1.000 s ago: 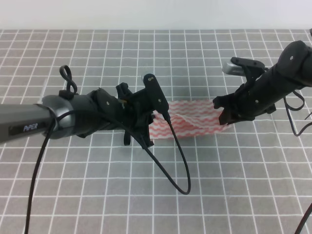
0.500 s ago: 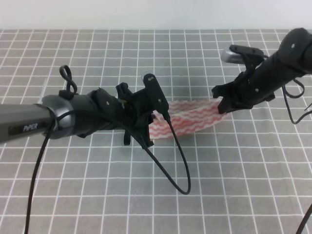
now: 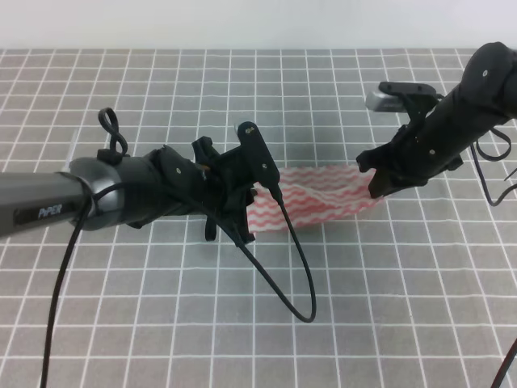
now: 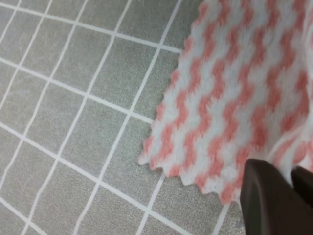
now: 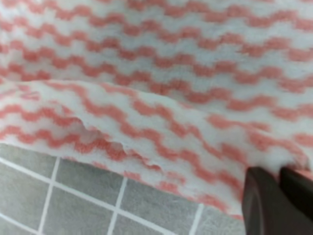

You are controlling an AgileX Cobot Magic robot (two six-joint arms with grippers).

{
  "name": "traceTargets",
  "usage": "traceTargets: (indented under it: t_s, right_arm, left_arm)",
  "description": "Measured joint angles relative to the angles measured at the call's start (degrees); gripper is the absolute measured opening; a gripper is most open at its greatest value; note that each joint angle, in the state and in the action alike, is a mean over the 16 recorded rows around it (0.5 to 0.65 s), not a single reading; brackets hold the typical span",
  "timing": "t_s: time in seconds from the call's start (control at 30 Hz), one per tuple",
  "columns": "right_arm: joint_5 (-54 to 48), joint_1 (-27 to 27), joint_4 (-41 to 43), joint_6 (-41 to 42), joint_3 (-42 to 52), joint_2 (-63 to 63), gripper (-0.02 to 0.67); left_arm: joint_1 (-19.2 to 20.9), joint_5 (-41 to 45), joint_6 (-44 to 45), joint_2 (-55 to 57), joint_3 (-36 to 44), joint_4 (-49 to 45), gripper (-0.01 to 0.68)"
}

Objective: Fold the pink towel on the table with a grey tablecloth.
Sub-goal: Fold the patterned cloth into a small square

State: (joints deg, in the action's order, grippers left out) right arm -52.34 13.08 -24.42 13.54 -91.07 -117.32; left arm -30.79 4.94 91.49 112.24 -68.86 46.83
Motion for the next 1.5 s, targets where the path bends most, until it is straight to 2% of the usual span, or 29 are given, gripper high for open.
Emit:
traceTargets:
  t_s: [0.83, 1.5]
  right_arm:
    - [-0.26, 0.00, 0.94, 0.00, -0.01, 0.05, 0.064]
    - [-1.52, 0.00, 0.95, -0.09, -0.51, -0.04, -0.012]
  left_arm:
    - [-0.01, 0.55, 0.04, 0.17, -0.03, -0.02, -0.002]
    - [0.00, 0.58, 0.01, 0.07, -0.01, 0.00, -0.002]
